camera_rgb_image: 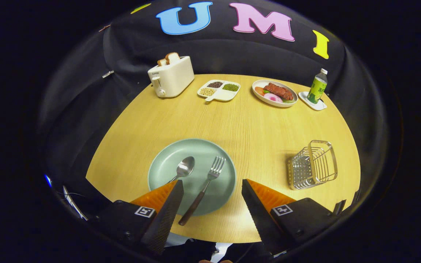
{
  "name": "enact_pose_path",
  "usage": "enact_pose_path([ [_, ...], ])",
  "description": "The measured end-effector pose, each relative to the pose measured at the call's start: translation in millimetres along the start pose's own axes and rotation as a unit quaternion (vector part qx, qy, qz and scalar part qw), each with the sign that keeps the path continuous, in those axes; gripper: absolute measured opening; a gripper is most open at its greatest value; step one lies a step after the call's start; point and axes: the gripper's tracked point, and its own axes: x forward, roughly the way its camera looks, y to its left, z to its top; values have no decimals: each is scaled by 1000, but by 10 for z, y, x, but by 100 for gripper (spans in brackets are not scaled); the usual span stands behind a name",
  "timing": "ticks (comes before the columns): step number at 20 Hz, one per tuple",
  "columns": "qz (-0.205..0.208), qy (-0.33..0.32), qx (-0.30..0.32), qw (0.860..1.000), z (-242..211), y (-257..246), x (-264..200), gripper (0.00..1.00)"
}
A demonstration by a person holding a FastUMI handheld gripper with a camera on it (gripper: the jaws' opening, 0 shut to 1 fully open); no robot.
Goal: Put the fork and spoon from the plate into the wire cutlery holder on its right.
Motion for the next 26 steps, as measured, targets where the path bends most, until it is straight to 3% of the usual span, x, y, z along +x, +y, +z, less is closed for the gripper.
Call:
enact_pose_path([
  [8, 22, 110, -24, 993, -516, 247, 444, 97],
  [16, 7, 183, 20, 983, -699, 182, 609, 61],
  [17, 4, 190, 24, 981, -720, 161, 619, 45],
  [19, 0, 200, 27, 979, -748, 115, 636, 27],
  [20, -3, 203, 32, 979, -732, 81, 586, 27],
  [23, 12, 208, 43, 977, -734, 88, 632, 11],
  [26, 33, 211, 64, 975, -686, 67, 612, 8],
])
